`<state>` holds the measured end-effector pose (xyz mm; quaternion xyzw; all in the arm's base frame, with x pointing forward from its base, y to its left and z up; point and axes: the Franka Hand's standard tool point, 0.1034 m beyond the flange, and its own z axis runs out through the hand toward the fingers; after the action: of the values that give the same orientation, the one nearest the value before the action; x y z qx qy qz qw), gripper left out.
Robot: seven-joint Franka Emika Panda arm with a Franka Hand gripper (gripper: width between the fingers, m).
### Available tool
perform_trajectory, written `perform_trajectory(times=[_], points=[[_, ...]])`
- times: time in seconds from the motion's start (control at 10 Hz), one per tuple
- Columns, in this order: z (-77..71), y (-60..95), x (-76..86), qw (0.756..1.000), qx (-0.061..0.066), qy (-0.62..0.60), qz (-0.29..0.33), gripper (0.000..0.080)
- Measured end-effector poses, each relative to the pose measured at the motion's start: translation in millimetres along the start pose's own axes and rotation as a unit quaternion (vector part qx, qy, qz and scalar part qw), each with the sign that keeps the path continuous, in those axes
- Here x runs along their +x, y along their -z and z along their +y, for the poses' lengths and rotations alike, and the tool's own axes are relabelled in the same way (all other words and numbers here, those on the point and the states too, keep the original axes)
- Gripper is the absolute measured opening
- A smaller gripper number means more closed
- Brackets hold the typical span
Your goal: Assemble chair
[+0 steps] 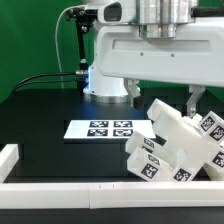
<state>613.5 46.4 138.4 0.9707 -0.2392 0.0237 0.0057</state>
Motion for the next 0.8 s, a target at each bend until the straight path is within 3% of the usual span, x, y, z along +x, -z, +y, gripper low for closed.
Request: perform_trajectory(times=[0.2, 0.4, 0.7, 0.8], points=[[2.6, -0.4, 2.4, 0.999, 0.003, 0.033, 0.010, 0.0649], [10.0, -8.8, 2.5, 0.998, -0.005, 0.067, 0.010, 0.0649], [35.3, -26.5, 3.4, 0.994, -0.012, 0.109, 0.026, 0.0649], [51.2, -31.9, 9.9, 0.993, -0.013, 0.117, 0.032, 0.0649]])
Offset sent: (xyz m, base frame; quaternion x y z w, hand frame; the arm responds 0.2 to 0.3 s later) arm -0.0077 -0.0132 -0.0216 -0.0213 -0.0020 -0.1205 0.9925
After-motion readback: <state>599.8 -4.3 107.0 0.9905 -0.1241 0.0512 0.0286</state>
